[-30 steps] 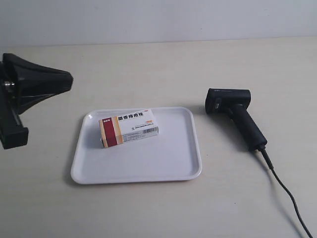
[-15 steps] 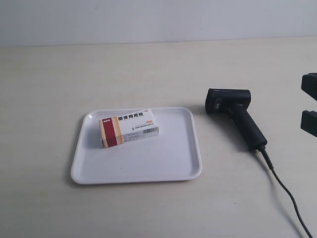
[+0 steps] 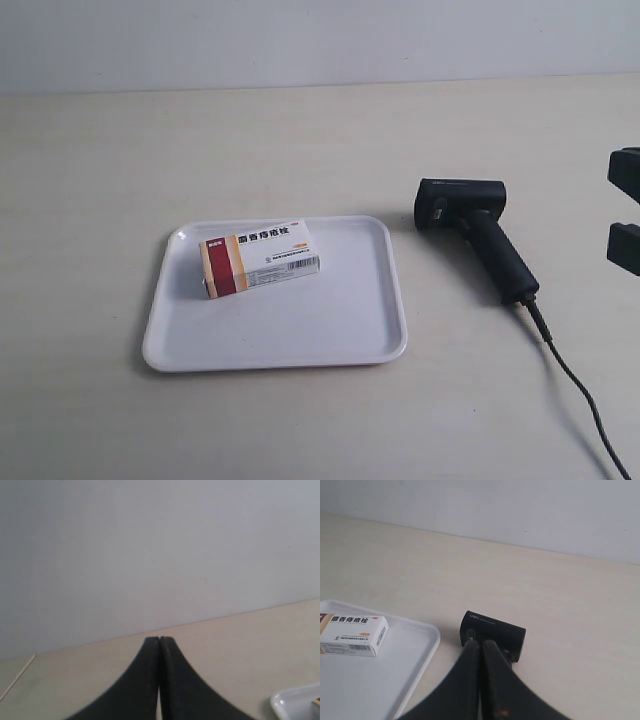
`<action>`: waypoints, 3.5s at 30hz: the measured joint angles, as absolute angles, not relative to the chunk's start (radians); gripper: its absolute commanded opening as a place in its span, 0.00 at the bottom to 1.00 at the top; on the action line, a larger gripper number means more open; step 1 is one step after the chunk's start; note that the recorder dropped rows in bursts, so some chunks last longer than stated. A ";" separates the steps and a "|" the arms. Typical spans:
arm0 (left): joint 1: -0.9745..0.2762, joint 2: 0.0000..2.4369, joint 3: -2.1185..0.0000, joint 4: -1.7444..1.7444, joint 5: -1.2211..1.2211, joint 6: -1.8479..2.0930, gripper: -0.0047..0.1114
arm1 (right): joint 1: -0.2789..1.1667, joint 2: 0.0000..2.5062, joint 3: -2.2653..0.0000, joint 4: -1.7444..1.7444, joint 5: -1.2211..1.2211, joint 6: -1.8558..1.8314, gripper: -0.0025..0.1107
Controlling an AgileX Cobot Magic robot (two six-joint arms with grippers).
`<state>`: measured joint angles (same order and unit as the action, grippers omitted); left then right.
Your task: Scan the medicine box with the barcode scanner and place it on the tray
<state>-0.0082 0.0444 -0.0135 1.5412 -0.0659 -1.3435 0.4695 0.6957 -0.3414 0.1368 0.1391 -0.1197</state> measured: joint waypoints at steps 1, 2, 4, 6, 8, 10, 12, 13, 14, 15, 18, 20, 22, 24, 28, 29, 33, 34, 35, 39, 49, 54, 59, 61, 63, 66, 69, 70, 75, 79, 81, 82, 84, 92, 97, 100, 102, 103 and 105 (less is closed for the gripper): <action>0.009 0.040 -0.009 1.541 -0.066 -1.344 0.06 | 0.470 0.696 -0.341 0.137 0.139 -0.120 0.02; 0.022 0.035 -0.006 1.541 -0.066 -1.344 0.06 | 0.470 0.696 -0.341 0.137 0.139 -0.120 0.02; 0.032 0.035 -0.004 1.541 -0.066 -1.339 0.06 | 0.470 0.696 -0.341 0.137 0.139 -0.120 0.02; 0.036 0.033 -0.003 1.519 -0.065 -1.302 0.06 | 0.470 0.696 -0.341 0.137 0.140 -0.120 0.02; 0.036 0.033 -0.002 1.370 -0.049 -1.176 0.06 | 0.470 0.696 -0.341 0.137 0.140 -0.120 0.02; 0.036 0.033 -0.002 1.091 -0.031 -0.902 0.06 | 0.470 0.696 -0.341 0.137 0.140 -0.120 0.02; 0.036 0.033 -0.002 0.740 -0.008 -0.577 0.06 | 0.470 0.696 -0.341 0.137 0.140 -0.120 0.02; 0.036 0.033 -0.002 0.555 0.008 -0.401 0.06 | 0.470 0.696 -0.341 0.137 0.140 -0.120 0.02; 0.036 0.033 -0.002 0.396 0.026 -0.250 0.06 | 0.470 0.696 -0.341 0.137 0.140 -0.120 0.02; 0.036 0.033 -0.002 0.266 0.043 -0.151 0.06 | 0.470 0.696 -0.341 0.137 0.140 -0.120 0.02; 0.036 0.025 -0.001 0.074 0.097 0.052 0.05 | 0.470 0.696 -0.341 0.137 0.140 -0.120 0.02; 0.036 0.015 -0.001 0.032 0.131 0.089 0.05 | 0.470 0.696 -0.341 0.137 0.140 -0.120 0.02; 0.036 0.006 -0.001 0.014 0.160 0.097 0.05 | 0.470 0.696 -0.341 0.139 0.140 -0.120 0.02; 0.036 0.007 -0.001 0.012 0.185 0.094 0.05 | 0.470 0.696 -0.341 0.139 0.140 -0.120 0.02; 0.036 0.007 -0.001 0.044 0.208 0.027 0.05 | 0.470 0.696 -0.341 0.139 0.142 -0.120 0.02; 0.036 0.007 -0.001 0.051 0.210 0.006 0.05 | 0.470 0.696 -0.341 0.139 0.142 -0.120 0.02; 0.036 0.007 -0.001 0.069 0.210 -0.023 0.05 | 0.470 0.696 -0.341 0.139 0.142 -0.120 0.02; 0.036 0.007 -0.001 0.069 0.210 -0.027 0.05 | 0.470 0.696 -0.341 0.139 0.142 -0.120 0.02; 0.036 0.007 -0.001 0.072 0.210 -0.027 0.05 | 0.470 0.696 -0.341 0.139 0.143 -0.120 0.02; 0.036 0.007 -0.001 0.072 0.210 -0.027 0.05 | 0.470 0.696 -0.341 0.139 0.143 -0.120 0.02; 0.036 0.007 -0.001 0.072 0.218 -0.027 0.05 | 0.470 0.696 -0.341 0.139 0.143 -0.120 0.02; 0.036 0.007 -0.001 0.072 0.218 -0.027 0.05 | 0.470 0.696 -0.341 0.139 0.143 -0.120 0.02; 0.036 0.007 -0.001 0.072 0.218 -0.027 0.05 | 0.470 0.696 -0.341 0.139 0.143 -0.120 0.02; 0.036 0.007 -0.001 0.072 0.218 -0.027 0.05 | 0.470 0.696 -0.341 0.139 0.144 -0.120 0.02; 0.036 0.007 -0.001 0.072 0.218 -0.027 0.05 | 0.470 0.696 -0.341 0.139 0.146 -0.120 0.02; 0.036 0.007 -0.001 0.072 0.218 -0.027 0.05 | 0.470 0.696 -0.341 0.139 0.148 -0.120 0.02; 0.036 0.007 -0.001 0.072 0.218 -0.027 0.05 | 0.470 0.696 -0.341 0.139 0.116 -0.123 0.02; 0.036 0.007 -0.001 0.072 0.218 -0.027 0.05 | 0.470 0.690 -0.341 0.139 0.106 -0.123 0.02; 0.036 0.007 -0.001 0.072 0.218 -0.027 0.05 | 0.470 0.593 -0.262 0.113 0.059 -0.058 0.02; 0.036 0.007 -0.001 0.072 0.218 -0.027 0.05 | 0.470 0.437 -0.128 0.109 0.024 -0.023 0.02; 0.036 0.007 -0.001 0.072 0.218 -0.027 0.05 | 0.470 0.358 -0.070 0.109 0.032 -0.015 0.02; 0.036 0.007 -0.001 0.072 0.218 -0.027 0.05 | 0.470 0.330 -0.052 0.109 0.040 -0.014 0.02; 0.036 0.007 -0.001 0.072 0.218 -0.027 0.05 | 0.470 0.268 -0.022 0.106 0.061 -0.012 0.02; 0.036 0.007 -0.001 0.072 0.220 -0.027 0.05 | 0.427 0.098 -0.004 0.113 0.117 -0.009 0.02; 0.036 0.007 -0.001 0.072 0.220 -0.027 0.05 | 0.244 0.011 -0.004 0.147 0.121 0.000 0.02; 0.036 0.007 -0.001 0.072 0.222 -0.027 0.05 | 0.157 0.007 -0.004 0.151 0.128 0.000 0.02; 0.036 0.007 -0.001 0.072 0.222 -0.027 0.05 | 0.133 0.007 -0.004 0.154 0.140 0.000 0.02; 0.036 0.007 -0.001 0.072 0.222 -0.027 0.05 | 0.127 0.007 -0.004 0.156 0.145 0.000 0.02; 0.036 0.007 -0.001 0.072 0.224 -0.027 0.05 | 0.123 0.007 -0.004 0.158 0.155 0.000 0.02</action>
